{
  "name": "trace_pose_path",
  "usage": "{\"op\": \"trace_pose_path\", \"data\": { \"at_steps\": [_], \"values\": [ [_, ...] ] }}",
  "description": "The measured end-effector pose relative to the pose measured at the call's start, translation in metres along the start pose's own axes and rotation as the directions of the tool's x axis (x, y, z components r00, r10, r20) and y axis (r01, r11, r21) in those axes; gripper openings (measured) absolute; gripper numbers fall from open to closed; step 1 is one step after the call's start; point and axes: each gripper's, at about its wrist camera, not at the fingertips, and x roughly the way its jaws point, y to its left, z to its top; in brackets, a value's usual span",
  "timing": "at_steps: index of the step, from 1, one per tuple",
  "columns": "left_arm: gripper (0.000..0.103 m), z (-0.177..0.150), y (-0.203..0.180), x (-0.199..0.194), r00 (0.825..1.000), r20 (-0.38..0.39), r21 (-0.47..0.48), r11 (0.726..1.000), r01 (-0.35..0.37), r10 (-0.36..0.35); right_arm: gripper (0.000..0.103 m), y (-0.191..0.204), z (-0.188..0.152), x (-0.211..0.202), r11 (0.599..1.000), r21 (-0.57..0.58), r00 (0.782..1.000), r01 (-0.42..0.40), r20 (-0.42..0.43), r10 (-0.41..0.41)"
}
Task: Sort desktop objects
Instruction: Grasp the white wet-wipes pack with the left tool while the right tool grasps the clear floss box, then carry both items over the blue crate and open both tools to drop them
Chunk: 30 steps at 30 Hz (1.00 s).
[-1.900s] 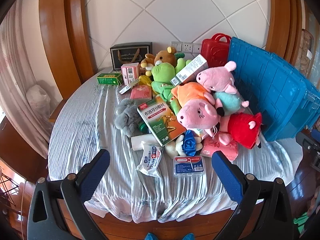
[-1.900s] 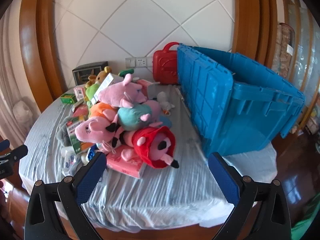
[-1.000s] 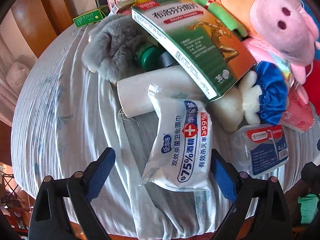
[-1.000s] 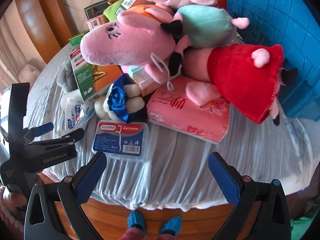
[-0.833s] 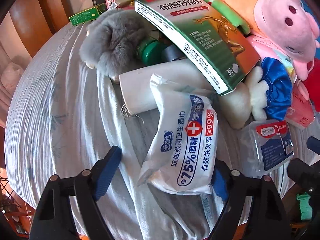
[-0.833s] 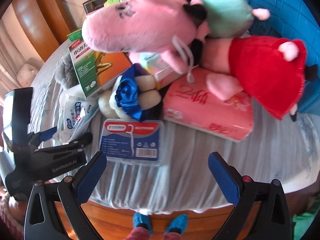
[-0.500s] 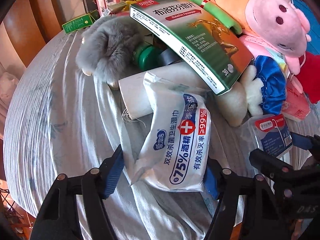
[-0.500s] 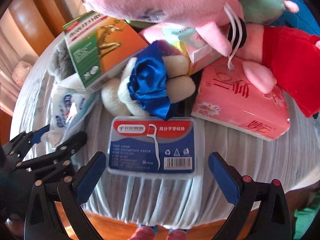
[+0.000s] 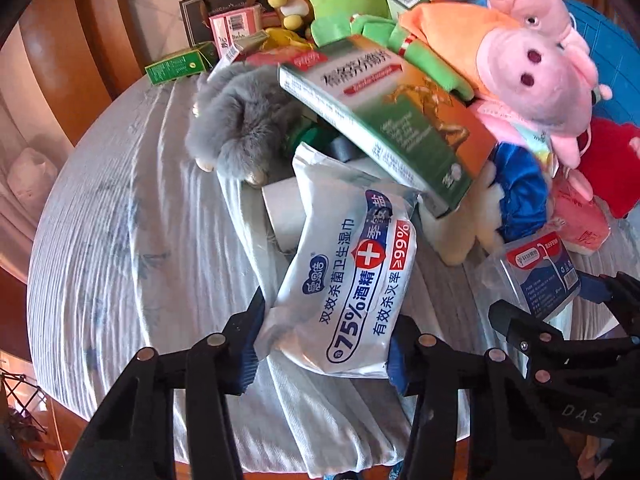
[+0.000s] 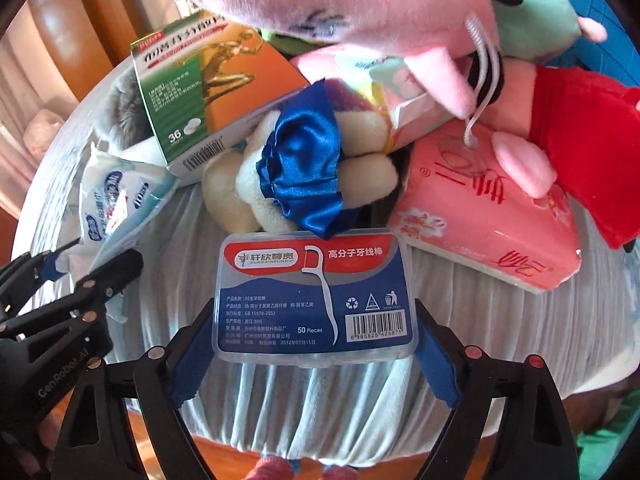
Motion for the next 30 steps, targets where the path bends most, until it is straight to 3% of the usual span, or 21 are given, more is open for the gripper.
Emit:
{"op": "trace_pose_path", "data": {
  "at_steps": [11,18,24,30],
  "values": [
    [0.049,-0.008,-0.003,-0.043,1.000,0.021,-0.013,1.000,-0.019,0.019,0.089,-0.019,-0.007,-0.043,0.995,0.019,0.995,-0.098,0.003,0.098],
    [0.049,0.016,-0.019,-0.082,0.993,0.116,-0.006,1.000,-0.024,0.024,0.088,-0.019,0.001,-0.106,0.995,-0.071,0.988,-0.075,0.126,0.083],
    [0.049,0.031,-0.047,-0.126,0.979,0.203,-0.011,0.999,-0.032,0.034,0.088,-0.043,0.013,-0.172,0.992,-0.101,0.963,-0.078,0.251,0.101],
    [0.049,0.053,-0.088,-0.162,0.958,0.286,-0.012,0.999,-0.030,0.032,0.088,-0.059,0.033,-0.224,0.989,-0.139,0.919,-0.046,0.382,0.097]
  ]
}}
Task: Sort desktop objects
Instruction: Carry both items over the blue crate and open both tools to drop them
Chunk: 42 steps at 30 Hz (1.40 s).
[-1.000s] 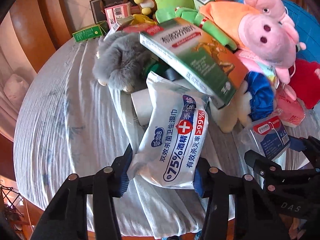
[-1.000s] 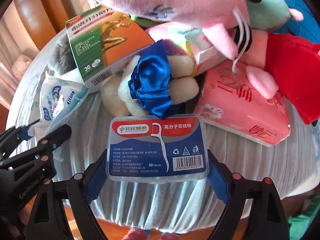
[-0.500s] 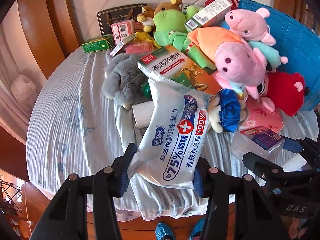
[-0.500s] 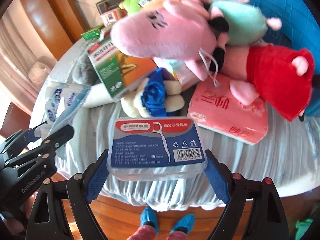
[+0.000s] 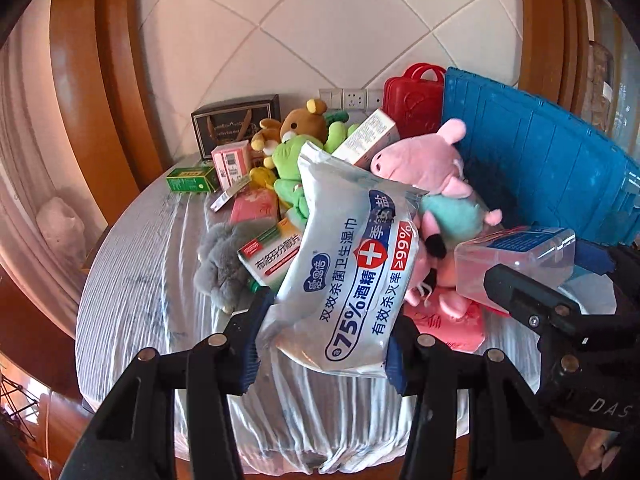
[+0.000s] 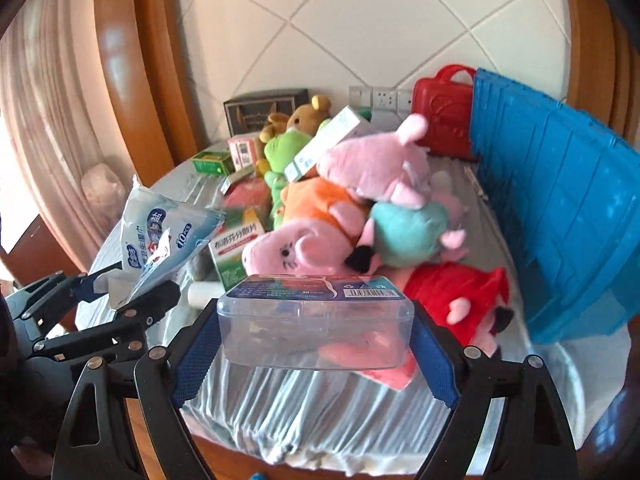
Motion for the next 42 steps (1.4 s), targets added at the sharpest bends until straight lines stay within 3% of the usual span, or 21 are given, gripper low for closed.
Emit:
{"op": "trace_pose_path", "data": {
  "at_steps": [9,13,17,24,28,31,36,39,42],
  "values": [
    [0.049,0.049,-0.057,-0.019,0.992,0.094,0.055,0.996,0.074,-0.079,0.088,-0.054,0.042,-0.043,0.995,-0.001,0.985,0.098,0.141,-0.097],
    [0.049,0.078,-0.087,-0.020,0.978,0.146,0.095,0.986,0.136,-0.149,0.088,-0.084,0.061,-0.068,0.985,0.056,0.968,0.161,0.188,-0.168],
    [0.049,0.106,-0.129,-0.017,0.966,0.151,0.122,0.973,0.195,-0.212,0.088,-0.120,0.076,-0.086,0.967,0.102,0.941,0.234,0.225,-0.252],
    [0.049,0.160,-0.239,-0.010,0.937,0.171,0.170,0.946,0.278,-0.306,0.088,-0.218,0.104,-0.116,0.923,0.160,0.894,0.350,0.237,-0.380],
    [0.049,0.206,-0.326,0.005,0.937,0.149,0.182,0.941,0.286,-0.314,0.088,-0.296,0.131,-0.117,0.907,0.147,0.880,0.395,0.223,-0.419],
    [0.049,0.249,-0.388,0.029,0.947,0.067,0.168,0.939,0.301,-0.315,0.088,-0.366,0.164,-0.111,0.907,0.135,0.887,0.400,0.194,-0.420],
    [0.048,0.302,-0.469,0.092,0.966,-0.087,0.133,0.959,0.252,-0.242,0.088,-0.460,0.217,-0.078,0.907,0.111,0.906,0.406,0.081,-0.416],
    [0.048,0.313,-0.504,0.144,0.959,-0.218,0.144,0.966,0.213,-0.179,0.088,-0.498,0.226,-0.037,0.909,0.069,0.912,0.411,-0.057,-0.407],
    [0.048,0.301,-0.516,0.193,0.929,-0.347,0.148,0.971,0.188,-0.127,0.088,-0.524,0.212,0.017,0.925,0.046,0.906,0.377,-0.227,-0.358]
  ]
}}
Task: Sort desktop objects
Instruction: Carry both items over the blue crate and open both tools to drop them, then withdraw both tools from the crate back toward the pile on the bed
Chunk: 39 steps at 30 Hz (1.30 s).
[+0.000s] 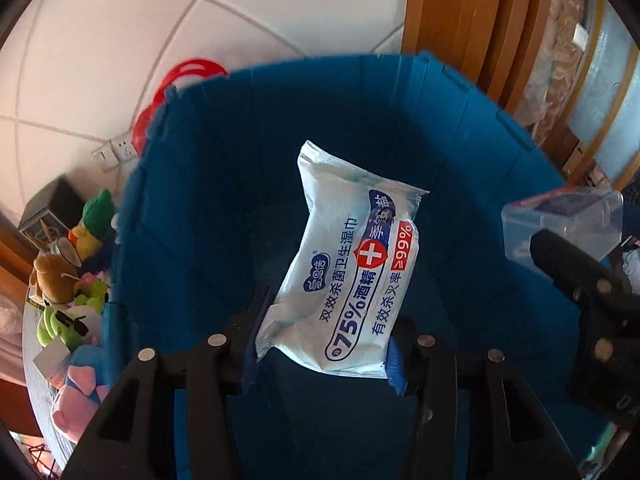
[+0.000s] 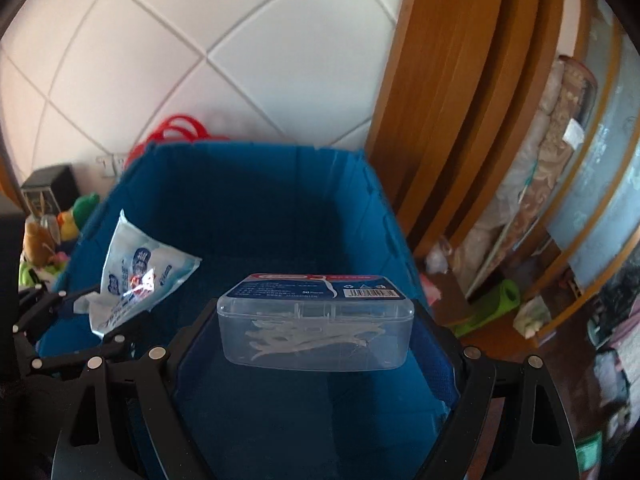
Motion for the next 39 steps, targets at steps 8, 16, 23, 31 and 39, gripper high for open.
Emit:
{"op": "trace_pose_path", "data": {
  "at_steps": [8,16,23,31,39],
  "values": [
    [0.049,-0.023,-0.007,0.092,0.951,-0.310,0.005,1.000,-0.023,0.023,0.088,0.017,-0.053,0.131,0.993,-0.111,0.914,-0.028,-0.405,-0.019],
    [0.063,-0.029,-0.014,0.091,0.945,-0.324,0.007,0.999,-0.039,0.039,0.088,0.017,-0.064,0.133,0.989,-0.143,0.895,-0.043,-0.446,-0.025],
    [0.075,-0.028,-0.016,0.076,0.954,-0.298,-0.004,0.999,-0.035,0.032,0.093,0.003,-0.056,0.124,0.990,-0.137,0.898,-0.030,-0.440,-0.033],
    [0.075,-0.032,0.007,0.029,0.981,-0.193,-0.010,1.000,0.011,-0.013,0.103,0.002,-0.055,0.093,0.988,-0.152,0.922,-0.034,-0.386,-0.028],
    [0.075,-0.057,0.014,-0.042,0.999,-0.025,0.018,0.999,0.045,-0.044,0.103,0.004,-0.056,0.035,0.989,-0.140,0.965,-0.045,-0.261,0.007]
  ]
}}
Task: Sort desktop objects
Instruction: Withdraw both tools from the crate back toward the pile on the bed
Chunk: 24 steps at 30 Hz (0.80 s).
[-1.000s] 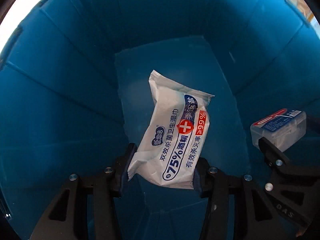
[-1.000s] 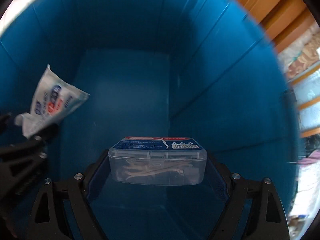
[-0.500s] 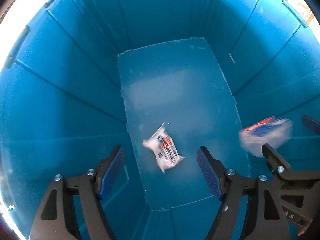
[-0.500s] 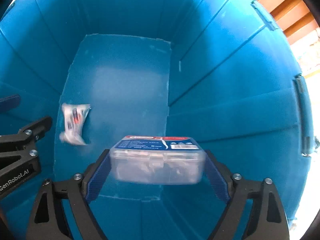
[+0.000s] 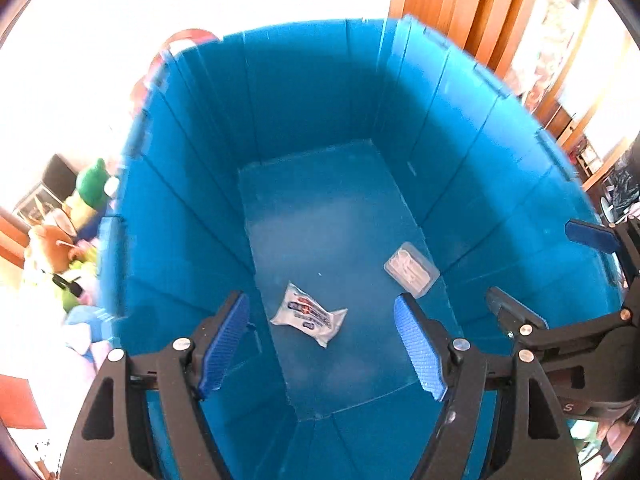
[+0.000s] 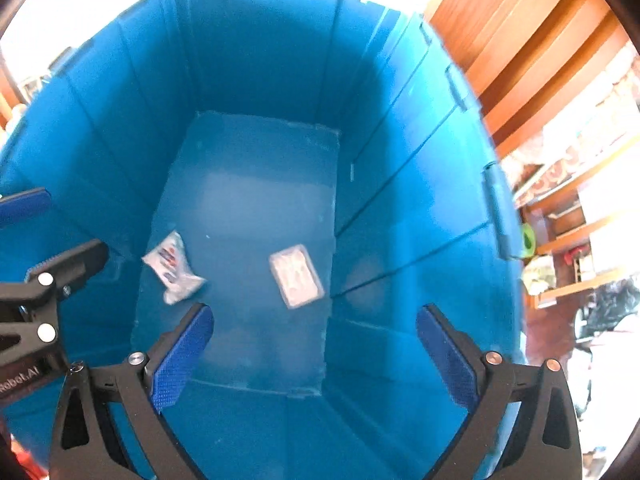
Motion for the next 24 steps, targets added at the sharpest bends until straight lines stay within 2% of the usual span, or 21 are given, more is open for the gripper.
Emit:
{"op": "trace_pose_path", "data": {
  "at_steps": [4,7,14,18,24],
  "values": [
    [0.075,-0.016,0.010,-0.035,0.996,0.090,0.010,1.000,-0.016,0.015,0.103,0.011,-0.013,-0.034,1.000,0.005,0.998,0.010,0.069,-0.010],
    [0.075,-0.031,0.020,-0.058,0.986,0.162,0.017,0.999,-0.049,0.045,0.103,0.024,-0.023,-0.056,1.000,0.010,0.993,0.029,0.115,-0.030],
    [0.075,-0.080,0.073,-0.105,0.962,0.271,0.001,1.000,-0.013,0.012,0.103,0.065,-0.044,-0.104,0.999,0.039,0.976,0.001,0.217,-0.009],
    [0.075,-0.121,0.113,-0.133,0.938,0.344,-0.007,0.999,-0.038,0.038,0.103,0.107,-0.059,-0.137,0.999,0.039,0.956,-0.028,0.293,0.016],
    [0.075,-0.198,0.194,-0.169,0.901,0.422,-0.052,0.994,-0.092,0.105,0.103,0.191,-0.092,-0.178,0.992,0.034,0.902,-0.121,0.420,0.096]
  ]
}}
